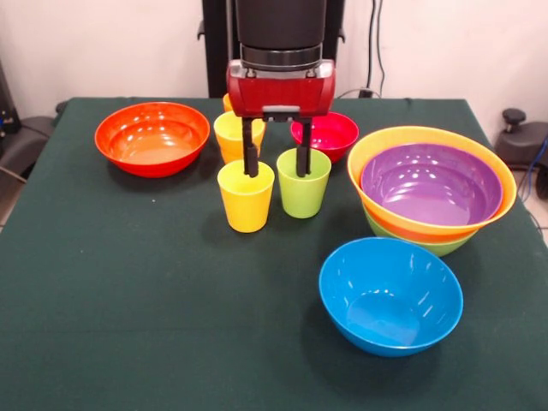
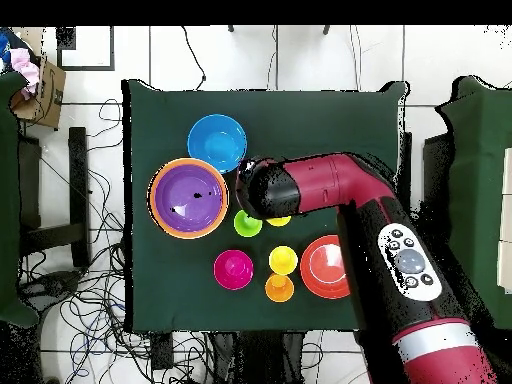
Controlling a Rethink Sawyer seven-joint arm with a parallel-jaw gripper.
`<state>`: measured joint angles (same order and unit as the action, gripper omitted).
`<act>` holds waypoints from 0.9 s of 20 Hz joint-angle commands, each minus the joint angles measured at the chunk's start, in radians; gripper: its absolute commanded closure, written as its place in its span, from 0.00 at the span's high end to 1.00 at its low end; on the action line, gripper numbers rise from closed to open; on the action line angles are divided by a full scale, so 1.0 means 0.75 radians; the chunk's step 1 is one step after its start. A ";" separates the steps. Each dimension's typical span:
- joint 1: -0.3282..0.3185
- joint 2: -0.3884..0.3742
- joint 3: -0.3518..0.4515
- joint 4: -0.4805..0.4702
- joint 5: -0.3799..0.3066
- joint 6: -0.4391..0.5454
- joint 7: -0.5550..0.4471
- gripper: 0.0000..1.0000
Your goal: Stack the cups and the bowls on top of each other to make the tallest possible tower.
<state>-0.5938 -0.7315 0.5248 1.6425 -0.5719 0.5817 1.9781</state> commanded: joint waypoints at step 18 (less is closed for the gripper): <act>0.002 0.111 0.042 0.115 -0.192 0.164 -0.347 1.00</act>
<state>-0.6173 -0.6819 0.5260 1.6649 -0.6431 0.6179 1.9485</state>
